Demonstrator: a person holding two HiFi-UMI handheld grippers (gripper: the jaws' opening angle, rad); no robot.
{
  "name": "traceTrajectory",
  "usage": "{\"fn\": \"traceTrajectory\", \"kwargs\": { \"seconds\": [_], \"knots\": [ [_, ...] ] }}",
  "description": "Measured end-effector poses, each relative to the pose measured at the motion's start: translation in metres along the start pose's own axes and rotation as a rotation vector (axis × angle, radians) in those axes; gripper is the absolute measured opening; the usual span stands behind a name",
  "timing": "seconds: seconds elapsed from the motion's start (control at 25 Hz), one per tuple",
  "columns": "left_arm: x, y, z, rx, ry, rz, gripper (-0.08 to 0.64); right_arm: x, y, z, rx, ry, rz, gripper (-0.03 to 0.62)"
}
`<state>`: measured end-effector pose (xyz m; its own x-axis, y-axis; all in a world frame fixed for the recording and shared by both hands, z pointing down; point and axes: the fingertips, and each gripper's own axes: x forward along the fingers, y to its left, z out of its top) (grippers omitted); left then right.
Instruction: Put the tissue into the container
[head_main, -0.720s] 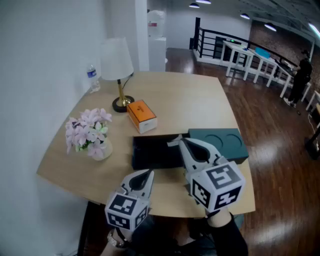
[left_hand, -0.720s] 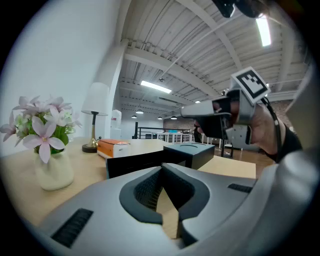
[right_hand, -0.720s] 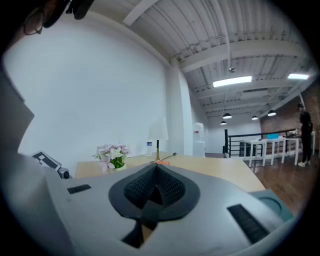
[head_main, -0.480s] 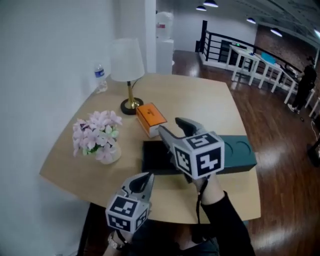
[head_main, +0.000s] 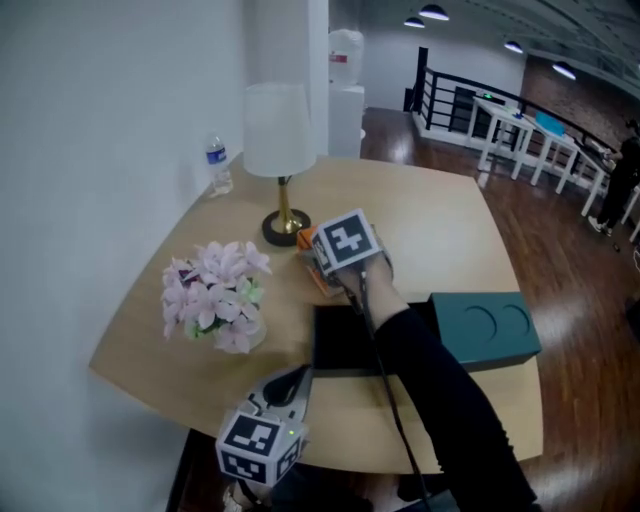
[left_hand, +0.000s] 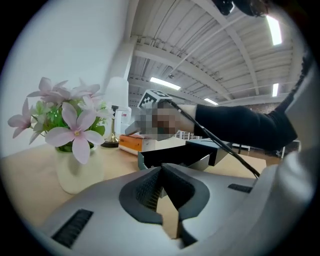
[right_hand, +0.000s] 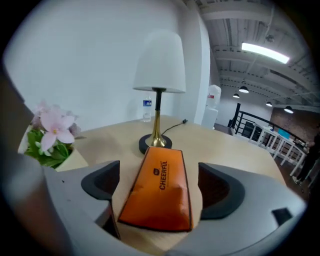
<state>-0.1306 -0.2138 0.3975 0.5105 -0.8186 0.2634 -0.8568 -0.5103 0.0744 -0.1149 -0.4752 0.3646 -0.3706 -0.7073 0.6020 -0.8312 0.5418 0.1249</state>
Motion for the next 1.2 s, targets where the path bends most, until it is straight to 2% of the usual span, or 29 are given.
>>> {"fn": "traceTrajectory", "kwargs": {
  "seconds": [0.16,0.36,0.6,0.76,0.96,1.2],
  "knots": [
    [-0.001,0.009,-0.001,-0.007,0.002,0.013,0.000,0.030,-0.009,-0.010,-0.012,0.040,-0.045,0.486],
    [0.001,0.015,-0.001,-0.007,0.005,0.017,0.000,0.038,-0.005,-0.028,0.114,0.034,0.046,0.485],
    [0.001,0.014,-0.004,-0.011,0.013,0.025,0.000,0.035,-0.004,-0.023,0.077,0.022,0.033,0.413],
    [-0.003,0.012,0.002,-0.005,0.008,0.032,0.000,0.018,-0.008,-0.011,0.051,-0.016,0.038,0.405],
    [-0.005,0.003,0.010,0.012,-0.002,0.026,0.000,-0.026,-0.006,0.013,-0.061,-0.081,0.091,0.402],
    [-0.004,-0.017,0.016,0.030,-0.008,-0.001,0.000,-0.090,0.005,0.004,-0.263,-0.097,0.254,0.400]
  ]
}}
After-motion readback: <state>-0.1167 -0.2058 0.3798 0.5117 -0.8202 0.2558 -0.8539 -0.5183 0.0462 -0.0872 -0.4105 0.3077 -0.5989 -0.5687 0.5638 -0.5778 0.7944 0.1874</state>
